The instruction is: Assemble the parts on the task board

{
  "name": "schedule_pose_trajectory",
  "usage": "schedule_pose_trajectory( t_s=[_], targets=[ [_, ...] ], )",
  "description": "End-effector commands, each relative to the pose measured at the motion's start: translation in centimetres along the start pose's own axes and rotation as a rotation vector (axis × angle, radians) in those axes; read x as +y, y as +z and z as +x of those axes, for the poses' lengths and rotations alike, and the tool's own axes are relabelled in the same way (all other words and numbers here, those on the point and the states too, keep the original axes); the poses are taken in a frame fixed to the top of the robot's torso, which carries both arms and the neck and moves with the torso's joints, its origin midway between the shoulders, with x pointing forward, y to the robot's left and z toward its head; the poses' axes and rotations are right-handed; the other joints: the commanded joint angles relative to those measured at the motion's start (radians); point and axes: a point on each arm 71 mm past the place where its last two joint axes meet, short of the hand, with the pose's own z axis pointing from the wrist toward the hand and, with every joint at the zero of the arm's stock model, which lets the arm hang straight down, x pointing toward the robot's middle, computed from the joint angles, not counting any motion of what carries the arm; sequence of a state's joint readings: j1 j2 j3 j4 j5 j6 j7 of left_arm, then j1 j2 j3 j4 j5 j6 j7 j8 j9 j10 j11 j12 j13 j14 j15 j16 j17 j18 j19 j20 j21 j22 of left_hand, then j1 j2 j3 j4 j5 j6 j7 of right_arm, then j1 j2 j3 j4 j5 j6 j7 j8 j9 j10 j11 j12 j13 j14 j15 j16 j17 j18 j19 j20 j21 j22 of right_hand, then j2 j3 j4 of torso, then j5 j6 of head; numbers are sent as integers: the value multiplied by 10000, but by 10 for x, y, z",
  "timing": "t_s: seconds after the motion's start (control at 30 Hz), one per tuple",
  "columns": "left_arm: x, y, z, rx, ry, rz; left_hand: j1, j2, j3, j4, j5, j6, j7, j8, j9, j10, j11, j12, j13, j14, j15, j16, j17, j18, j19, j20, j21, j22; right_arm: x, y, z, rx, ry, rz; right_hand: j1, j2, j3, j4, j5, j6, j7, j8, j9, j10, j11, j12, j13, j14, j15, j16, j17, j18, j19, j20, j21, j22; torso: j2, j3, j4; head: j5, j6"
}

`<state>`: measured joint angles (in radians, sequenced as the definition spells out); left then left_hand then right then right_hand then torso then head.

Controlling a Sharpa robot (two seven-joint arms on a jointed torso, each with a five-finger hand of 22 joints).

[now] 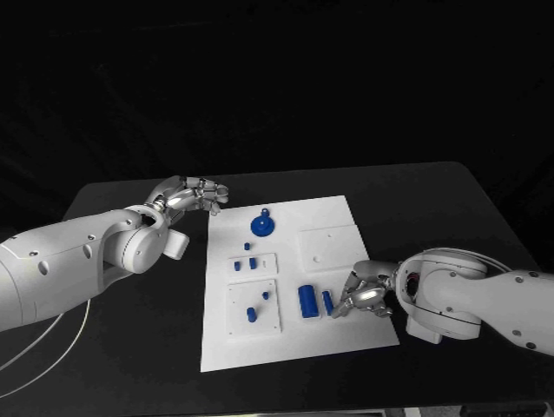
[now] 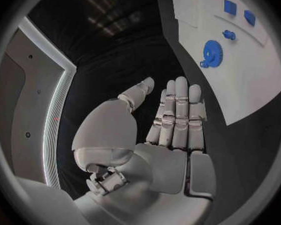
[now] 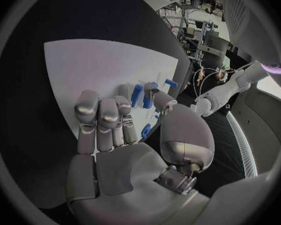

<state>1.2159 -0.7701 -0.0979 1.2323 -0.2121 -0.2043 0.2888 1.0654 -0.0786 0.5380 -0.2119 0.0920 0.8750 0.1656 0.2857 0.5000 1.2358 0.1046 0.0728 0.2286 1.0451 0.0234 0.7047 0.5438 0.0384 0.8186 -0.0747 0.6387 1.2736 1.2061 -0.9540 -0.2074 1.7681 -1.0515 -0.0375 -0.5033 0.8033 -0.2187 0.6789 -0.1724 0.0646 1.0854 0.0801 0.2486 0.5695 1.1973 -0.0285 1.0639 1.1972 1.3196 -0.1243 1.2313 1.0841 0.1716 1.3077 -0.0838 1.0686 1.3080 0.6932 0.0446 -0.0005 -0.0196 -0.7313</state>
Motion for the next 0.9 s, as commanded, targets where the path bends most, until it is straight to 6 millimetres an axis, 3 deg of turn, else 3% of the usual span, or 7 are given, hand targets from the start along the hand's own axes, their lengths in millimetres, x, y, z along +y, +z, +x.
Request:
schedule_pose_trajectory(
  t_s=[0.03, 0.3, 0.37, 0.5, 0.6, 0.9],
  targets=[
    [-1, 0, 1, 125, -104, 84, -122, -18, 24, 63, 20, -59, -18, 62, -18, -82, 11, 13, -14, 55, -13, -52, 12, 122, 79, -17, -51, 13, 2, 0, 4, 386, -143, -204, 150, 17, -69, -48, -74, 21, -8, 58, -7, 0, -27, 6, 13, 4, -88, -2, 11, 902, 36, -49, -19, 89, 4, 5, -3, -6, 2],
    [-1, 0, 2, 136, -108, 85, -122, -18, 24, 63, 20, -59, -18, 62, -18, -82, 11, 13, -14, 55, -13, -52, 12, 122, 79, -17, -51, 13, 3, 1, 3, 329, -199, -162, 290, 59, -55, -149, -72, 17, -13, 62, -6, 1, -28, 8, 15, 3, -92, -1, 12, 902, 33, -62, -17, 93, 3, 4, -4, -13, -4],
    [-1, 0, 2, 137, -108, 85, -122, -18, 24, 64, 19, -59, -18, 62, -18, -82, 11, 13, -14, 55, -13, -53, 13, 122, 79, -17, -52, 14, 3, 2, 3, 270, -238, -144, 541, 331, -37, -358, -79, 14, -3, 71, -3, 6, -33, 12, 16, 0, -90, 1, 16, 902, 26, -74, -11, 100, 3, 4, -4, -13, -4],
    [-1, 0, 2, 139, -109, 85, -124, -18, 24, 65, 19, -59, -18, 63, -19, -83, 10, 13, -14, 55, -13, -54, 15, 123, 79, -18, -54, 15, 4, 3, 3, 222, -243, -68, 586, 549, -115, -496, -87, 19, -3, 82, -10, 6, -23, 7, 11, -3, -79, -1, 17, 902, 6, -51, -13, 105, 6, 2, -3, -16, -25],
    [-1, 0, 2, 148, -111, 87, -124, -17, 25, 67, 20, -59, -19, 64, -19, -82, 10, 13, -14, 55, -13, -56, 17, 123, 79, -18, -55, 16, 5, 5, 3, 230, -302, -11, 455, 915, 93, -198, -155, 23, -9, 85, -26, 8, -23, -11, -5, -9, -81, -13, 11, 902, -8, -22, -50, 82, 5, 0, -2, -18, -28],
    [-1, 0, 1, 75, -89, 122, -123, -15, 26, 69, 21, -58, -20, 67, -21, -81, 9, 14, -13, 57, -14, -60, 23, 125, 80, -19, -59, 20, 7, 7, 3, 259, -418, 97, 456, 1086, 535, -7, -156, 17, -11, 105, -26, 12, -29, -9, -3, -15, -85, -5, 18, 902, -6, -21, -39, 92, 3, -1, -4, -12, -50]
  ],
)
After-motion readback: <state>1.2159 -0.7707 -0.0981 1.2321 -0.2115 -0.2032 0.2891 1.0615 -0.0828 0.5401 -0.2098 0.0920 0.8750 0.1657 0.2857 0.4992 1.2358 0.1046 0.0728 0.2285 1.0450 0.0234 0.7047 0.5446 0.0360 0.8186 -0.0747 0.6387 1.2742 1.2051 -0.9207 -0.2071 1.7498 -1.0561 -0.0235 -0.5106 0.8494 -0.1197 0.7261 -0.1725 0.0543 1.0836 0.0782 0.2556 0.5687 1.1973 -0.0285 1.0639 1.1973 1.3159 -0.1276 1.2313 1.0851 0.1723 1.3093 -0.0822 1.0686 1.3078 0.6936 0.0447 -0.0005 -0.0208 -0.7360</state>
